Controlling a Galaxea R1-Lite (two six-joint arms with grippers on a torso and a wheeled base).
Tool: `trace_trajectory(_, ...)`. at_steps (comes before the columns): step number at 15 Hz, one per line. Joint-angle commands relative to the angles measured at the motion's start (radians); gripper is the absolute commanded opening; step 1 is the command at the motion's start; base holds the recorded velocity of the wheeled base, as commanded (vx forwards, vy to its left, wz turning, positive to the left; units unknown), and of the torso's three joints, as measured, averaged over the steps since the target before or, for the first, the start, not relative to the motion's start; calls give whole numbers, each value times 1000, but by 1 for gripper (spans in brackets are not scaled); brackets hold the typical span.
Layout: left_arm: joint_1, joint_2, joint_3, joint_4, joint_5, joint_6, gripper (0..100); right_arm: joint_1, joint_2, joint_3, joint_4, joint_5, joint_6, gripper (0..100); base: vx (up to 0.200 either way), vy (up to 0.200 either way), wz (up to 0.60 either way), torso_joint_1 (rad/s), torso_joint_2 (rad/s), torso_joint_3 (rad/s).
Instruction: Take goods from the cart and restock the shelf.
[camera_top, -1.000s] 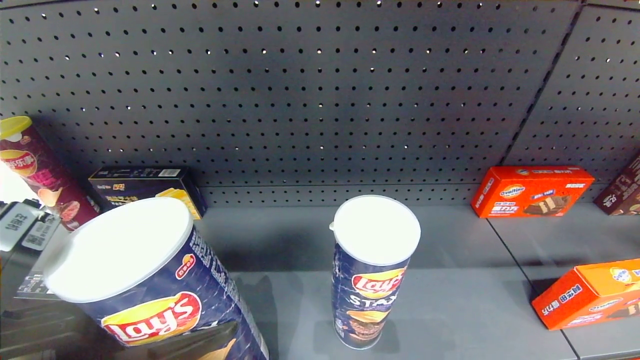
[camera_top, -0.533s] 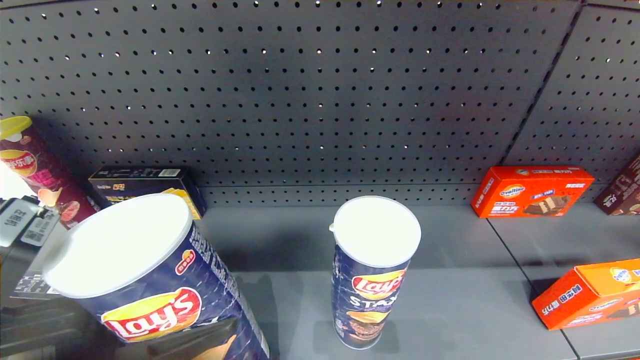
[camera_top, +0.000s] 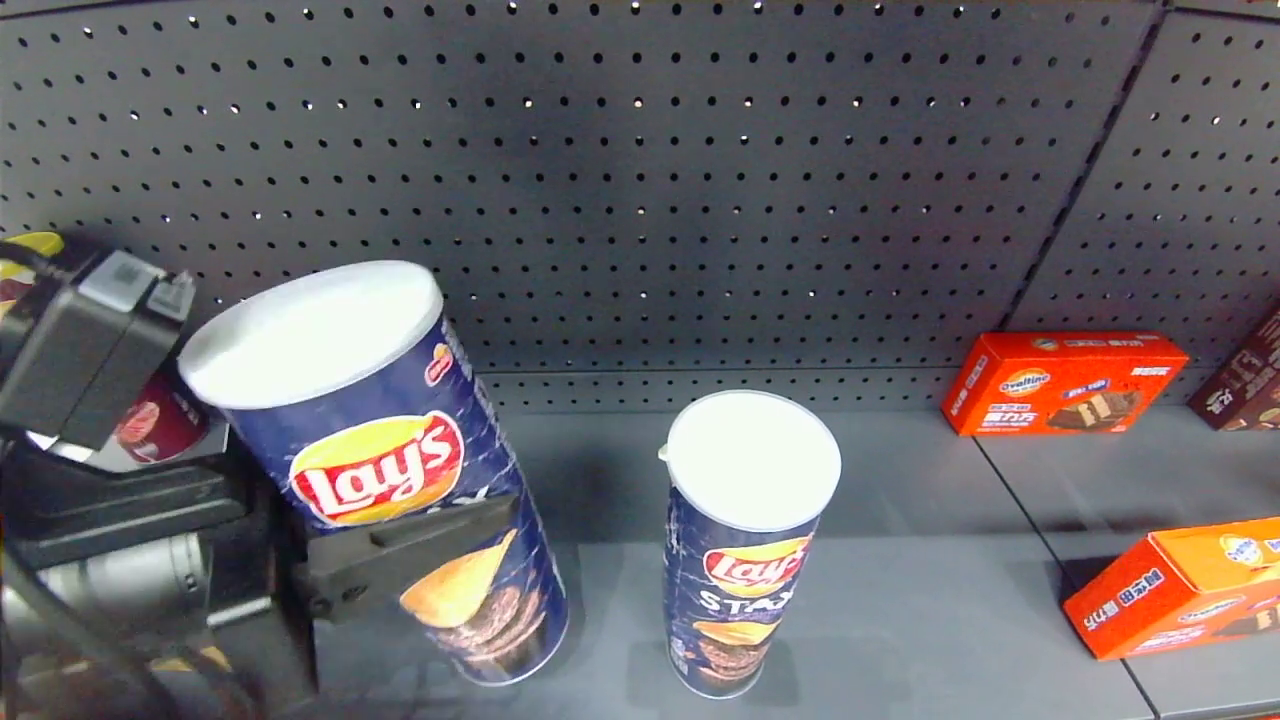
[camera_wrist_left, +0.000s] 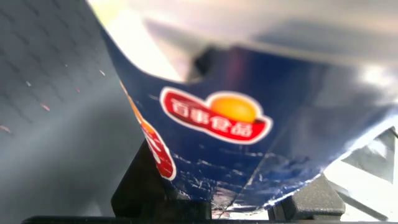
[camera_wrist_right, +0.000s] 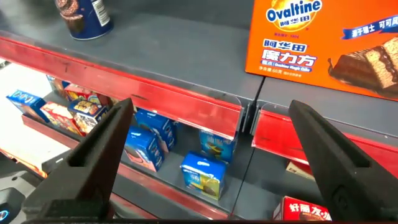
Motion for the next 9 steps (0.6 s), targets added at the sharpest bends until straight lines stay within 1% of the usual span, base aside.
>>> trace_trajectory(1, 2, 94, -83, 1, 9, 1, 0, 1, 1, 0, 0, 1, -1, 100, 0, 0, 0, 0, 0, 0)
trace_trajectory(2, -6, 117, -109, 1, 6, 23, 0, 1, 1, 0, 0, 0, -1, 100, 0, 0, 0, 0, 0, 0)
trace_trajectory(4, -4, 149, -131, 1, 0, 26, 0, 1, 1, 0, 0, 0, -1, 100, 0, 0, 0, 0, 0, 0)
trace_trajectory(5, -1, 158, -149, 27, -20, 27, 0, 1, 1, 0, 0, 0, -1, 100, 0, 0, 0, 0, 0, 0)
trace_trajectory(6, 0, 169, -152, 38, -26, 29, 0, 1, 1, 0, 0, 1, -1, 100, 0, 0, 0, 0, 0, 0)
trace_trajectory(8, 16, 229, -166, 35, -28, 61, 0, 1, 1, 0, 0, 0, -1, 100, 0, 0, 0, 0, 0, 0)
trace_trajectory(9, 25, 250, -180, 35, -29, 72, 0, 1, 1, 0, 0, 0, -1, 100, 0, 0, 0, 0, 0, 0)
